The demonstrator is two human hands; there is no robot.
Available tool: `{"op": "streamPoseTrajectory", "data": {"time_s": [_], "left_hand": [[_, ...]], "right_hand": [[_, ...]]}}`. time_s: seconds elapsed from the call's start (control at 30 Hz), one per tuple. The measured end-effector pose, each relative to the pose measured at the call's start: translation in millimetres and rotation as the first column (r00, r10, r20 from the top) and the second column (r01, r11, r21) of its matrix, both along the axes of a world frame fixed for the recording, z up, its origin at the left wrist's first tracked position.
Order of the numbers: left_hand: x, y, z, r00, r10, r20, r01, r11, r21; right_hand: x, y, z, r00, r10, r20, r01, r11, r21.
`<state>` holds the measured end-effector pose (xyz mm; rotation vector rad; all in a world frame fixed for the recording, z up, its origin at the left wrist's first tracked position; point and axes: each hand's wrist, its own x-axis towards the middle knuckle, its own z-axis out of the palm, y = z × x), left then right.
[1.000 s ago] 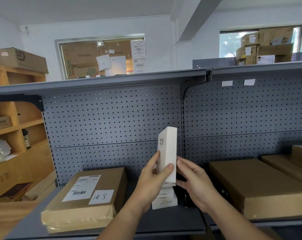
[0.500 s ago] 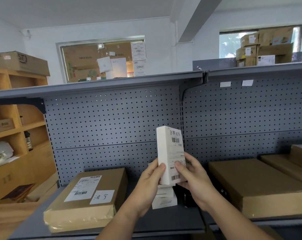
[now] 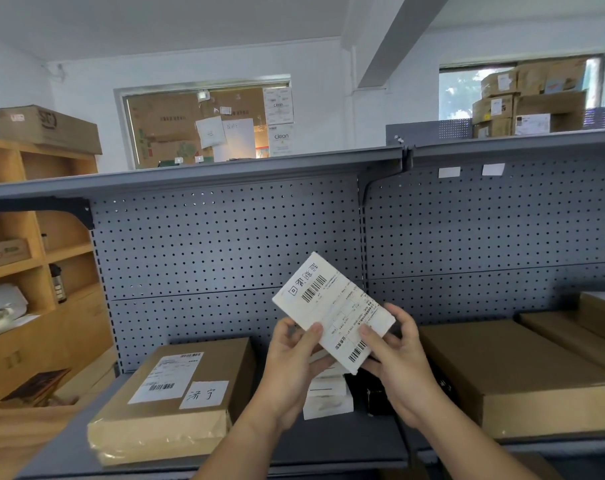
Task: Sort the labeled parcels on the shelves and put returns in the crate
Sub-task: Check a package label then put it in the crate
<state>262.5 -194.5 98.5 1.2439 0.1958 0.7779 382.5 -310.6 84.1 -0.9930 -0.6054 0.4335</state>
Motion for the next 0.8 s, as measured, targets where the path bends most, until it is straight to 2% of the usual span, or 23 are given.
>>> {"op": "streamPoseTrajectory", "data": {"time_s": [0.07, 0.2, 0.27, 0.33, 0.4, 0.47, 0.53, 0.67, 0.8], "left_hand": [[-3, 4, -3, 1.000, -0.011, -0.001, 0.011, 1.000, -0.006], [-17, 28, 8, 0.996, 0.084, 0.020, -0.084, 0.996, 0.006], [-25, 41, 20, 0.995, 0.083, -0.052, -0.072, 0.979, 0.189], [-28, 47, 33, 0.980, 0.055, -0.192, 0.027, 0.916, 0.400], [-25, 46, 41, 0.946, 0.023, -0.324, 0.156, 0.844, 0.514], [-17, 43, 43, 0.919, -0.004, -0.394, 0.244, 0.791, 0.560], [-12, 39, 40, 0.922, -0.020, -0.386, 0.254, 0.784, 0.566], [-13, 34, 30, 0.972, -0.011, -0.236, 0.123, 0.876, 0.466], [-12, 28, 18, 0.998, 0.050, -0.043, -0.037, 0.962, 0.271]], "right_hand": [[4, -3, 8, 0.999, 0.001, 0.048, 0.000, 1.000, -0.025], [23, -17, 29, 0.982, 0.043, 0.182, -0.018, 0.990, -0.138], [33, -25, 39, 0.951, 0.110, 0.289, -0.042, 0.972, -0.231], [40, -28, 50, 0.901, 0.181, 0.394, -0.045, 0.943, -0.330], [41, -29, 61, 0.838, 0.248, 0.486, -0.028, 0.910, -0.415], [38, -26, 70, 0.780, 0.288, 0.555, -0.004, 0.890, -0.455], [34, -22, 76, 0.767, 0.264, 0.585, 0.026, 0.898, -0.439], [35, -24, 73, 0.797, 0.077, 0.599, 0.138, 0.942, -0.306], [27, -25, 46, 0.891, 0.028, 0.453, 0.102, 0.960, -0.261]]}}
